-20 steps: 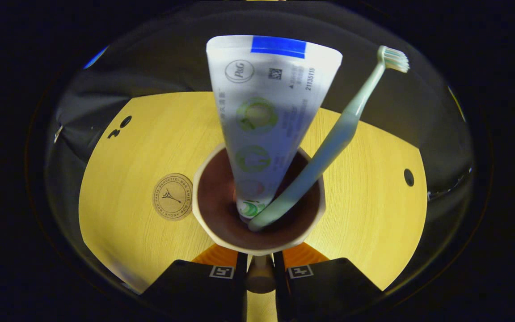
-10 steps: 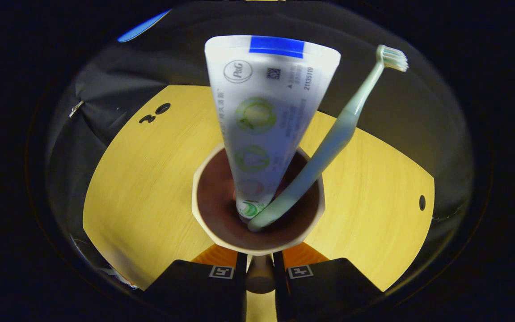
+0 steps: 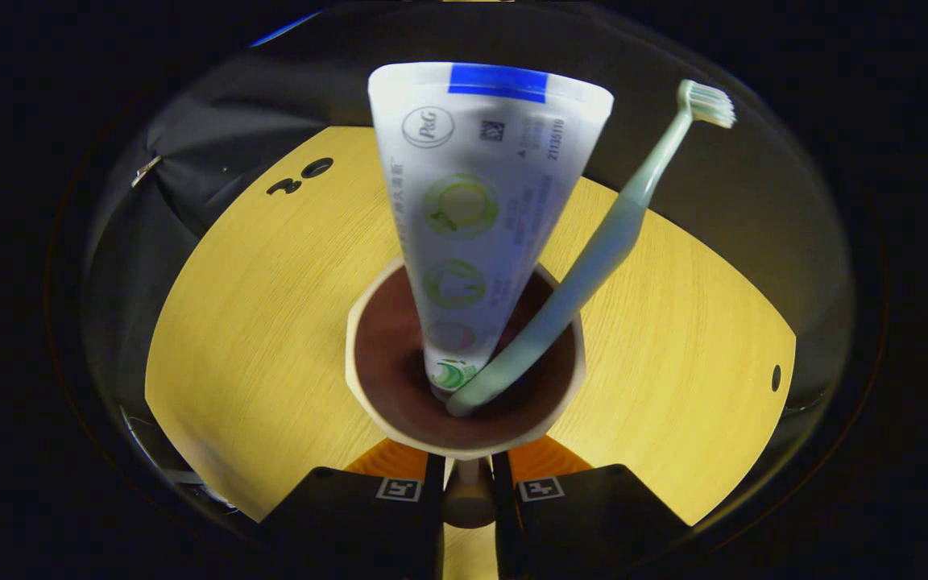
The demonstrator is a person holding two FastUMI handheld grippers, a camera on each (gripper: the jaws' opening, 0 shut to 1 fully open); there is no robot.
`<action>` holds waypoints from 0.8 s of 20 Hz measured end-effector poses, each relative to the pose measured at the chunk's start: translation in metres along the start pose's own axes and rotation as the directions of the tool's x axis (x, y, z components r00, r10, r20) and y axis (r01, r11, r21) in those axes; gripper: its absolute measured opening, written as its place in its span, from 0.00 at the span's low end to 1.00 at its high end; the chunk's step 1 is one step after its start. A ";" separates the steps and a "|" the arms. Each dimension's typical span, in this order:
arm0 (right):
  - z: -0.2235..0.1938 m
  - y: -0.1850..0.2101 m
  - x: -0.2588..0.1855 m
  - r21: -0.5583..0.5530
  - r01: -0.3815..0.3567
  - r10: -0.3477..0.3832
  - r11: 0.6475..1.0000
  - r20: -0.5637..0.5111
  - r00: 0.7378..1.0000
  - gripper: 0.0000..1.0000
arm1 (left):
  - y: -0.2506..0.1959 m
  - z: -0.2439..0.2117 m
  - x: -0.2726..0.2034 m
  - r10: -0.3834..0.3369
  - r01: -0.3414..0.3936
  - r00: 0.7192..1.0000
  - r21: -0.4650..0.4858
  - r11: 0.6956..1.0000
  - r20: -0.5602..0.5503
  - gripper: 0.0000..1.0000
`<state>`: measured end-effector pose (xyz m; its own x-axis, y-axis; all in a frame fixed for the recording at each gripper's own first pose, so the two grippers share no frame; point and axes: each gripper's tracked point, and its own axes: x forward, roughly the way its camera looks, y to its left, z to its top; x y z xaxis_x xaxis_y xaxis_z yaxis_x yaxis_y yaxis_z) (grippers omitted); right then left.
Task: Put the toothbrush and toothpaste on the desktop into the cup, then pick up the cup and place it on the coaster on the desktop.
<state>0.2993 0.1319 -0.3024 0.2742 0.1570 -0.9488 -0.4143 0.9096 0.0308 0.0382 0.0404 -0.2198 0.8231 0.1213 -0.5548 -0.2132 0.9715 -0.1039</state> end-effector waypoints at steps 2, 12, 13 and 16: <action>-0.001 -0.003 -0.001 -0.015 0.009 -0.009 1.000 -0.007 1.000 0.29 | 0.005 -0.005 -0.001 0.008 -0.008 1.000 -0.007 1.000 -0.010 0.98; 0.000 -0.002 -0.003 0.000 0.011 -0.011 1.000 -0.026 1.000 0.29 | 0.006 -0.022 -0.006 0.004 -0.005 0.999 -0.031 1.000 -0.051 0.98; -0.001 -0.002 -0.002 0.003 0.012 -0.012 1.000 -0.026 1.000 0.24 | 0.006 -0.024 -0.007 0.006 -0.008 0.998 -0.036 0.999 -0.057 0.98; 0.000 -0.003 -0.003 -0.004 0.013 -0.013 1.000 -0.017 1.000 0.27 | 0.004 -0.027 -0.010 0.008 -0.011 0.998 -0.047 0.999 -0.064 0.98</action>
<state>0.2993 0.1289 -0.2993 0.2645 0.1387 -0.9544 -0.4144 0.9099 0.0174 0.0152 0.0376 -0.2374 0.7859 0.1152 -0.6076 -0.2466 0.9594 -0.1370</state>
